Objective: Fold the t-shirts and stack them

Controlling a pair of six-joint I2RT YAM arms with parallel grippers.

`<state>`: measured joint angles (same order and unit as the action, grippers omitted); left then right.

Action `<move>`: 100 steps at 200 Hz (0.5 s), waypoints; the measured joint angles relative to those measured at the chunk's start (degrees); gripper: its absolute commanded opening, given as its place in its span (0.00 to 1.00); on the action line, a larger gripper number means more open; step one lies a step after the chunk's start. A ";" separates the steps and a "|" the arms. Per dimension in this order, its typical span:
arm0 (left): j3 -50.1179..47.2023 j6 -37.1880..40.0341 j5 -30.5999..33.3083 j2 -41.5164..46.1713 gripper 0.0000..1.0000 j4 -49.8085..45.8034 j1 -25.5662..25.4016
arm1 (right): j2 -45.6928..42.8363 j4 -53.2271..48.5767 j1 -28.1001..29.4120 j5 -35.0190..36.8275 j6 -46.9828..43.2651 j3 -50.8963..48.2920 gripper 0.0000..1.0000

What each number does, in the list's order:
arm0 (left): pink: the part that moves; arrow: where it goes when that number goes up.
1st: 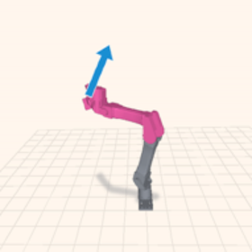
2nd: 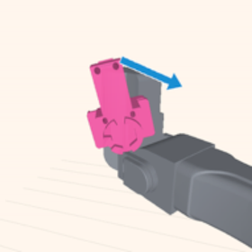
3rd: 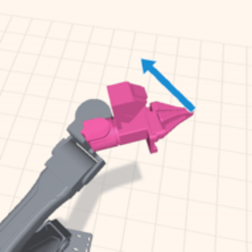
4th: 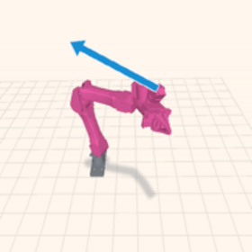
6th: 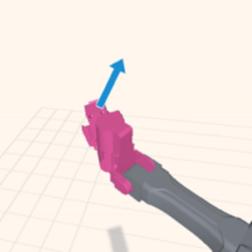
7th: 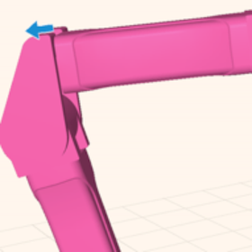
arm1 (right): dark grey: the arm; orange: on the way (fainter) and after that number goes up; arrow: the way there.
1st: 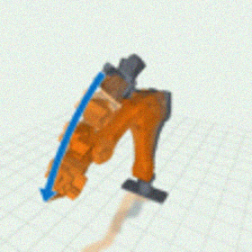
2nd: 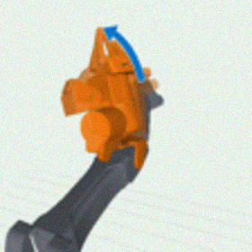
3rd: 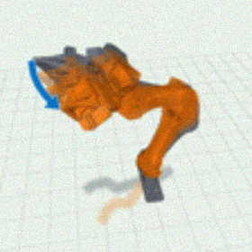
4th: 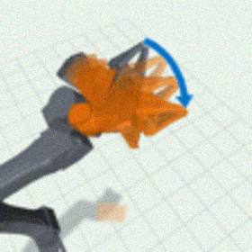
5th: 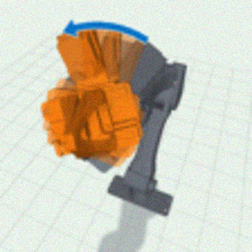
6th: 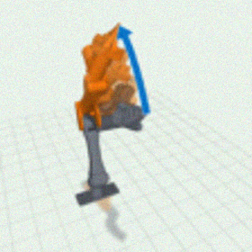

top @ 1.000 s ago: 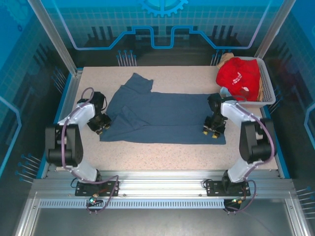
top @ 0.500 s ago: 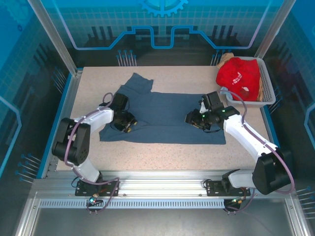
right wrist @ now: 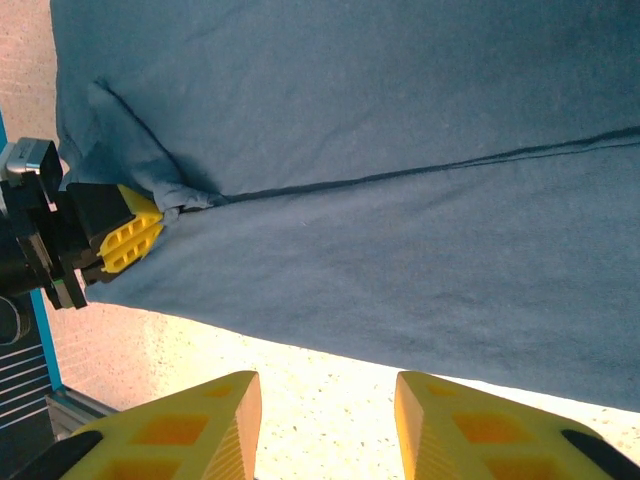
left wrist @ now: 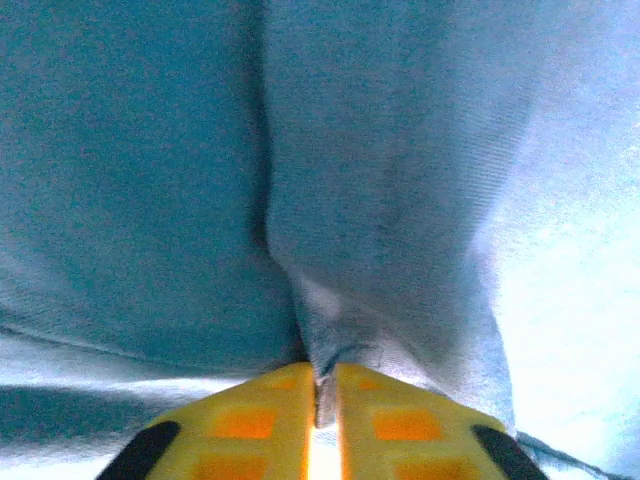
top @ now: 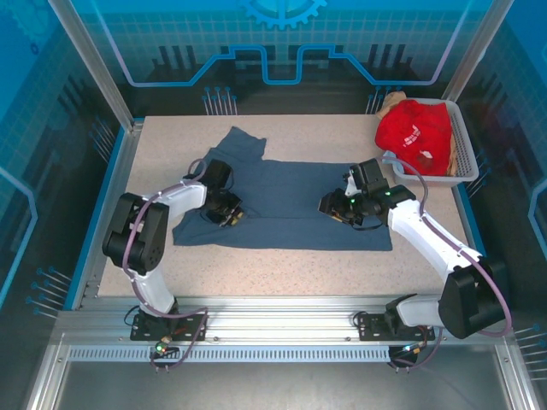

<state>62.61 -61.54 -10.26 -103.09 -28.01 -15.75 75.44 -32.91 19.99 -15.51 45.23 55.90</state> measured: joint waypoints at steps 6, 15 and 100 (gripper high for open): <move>0.39 -0.09 0.13 -0.17 0.01 0.04 -0.15 | 0.00 0.02 0.00 0.00 0.00 -0.11 0.40; 1.05 0.33 0.37 -0.42 0.00 -0.20 -0.37 | -0.02 0.02 0.00 0.00 0.04 -0.31 0.40; 14.80 6.19 2.10 -5.77 0.00 -5.18 -2.27 | -0.02 -0.02 -0.07 0.04 0.42 -0.57 0.37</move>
<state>77.41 -55.35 -8.16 -108.86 -33.19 -18.02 75.42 -32.93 19.92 -15.46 45.65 55.33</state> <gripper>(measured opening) 0.052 0.377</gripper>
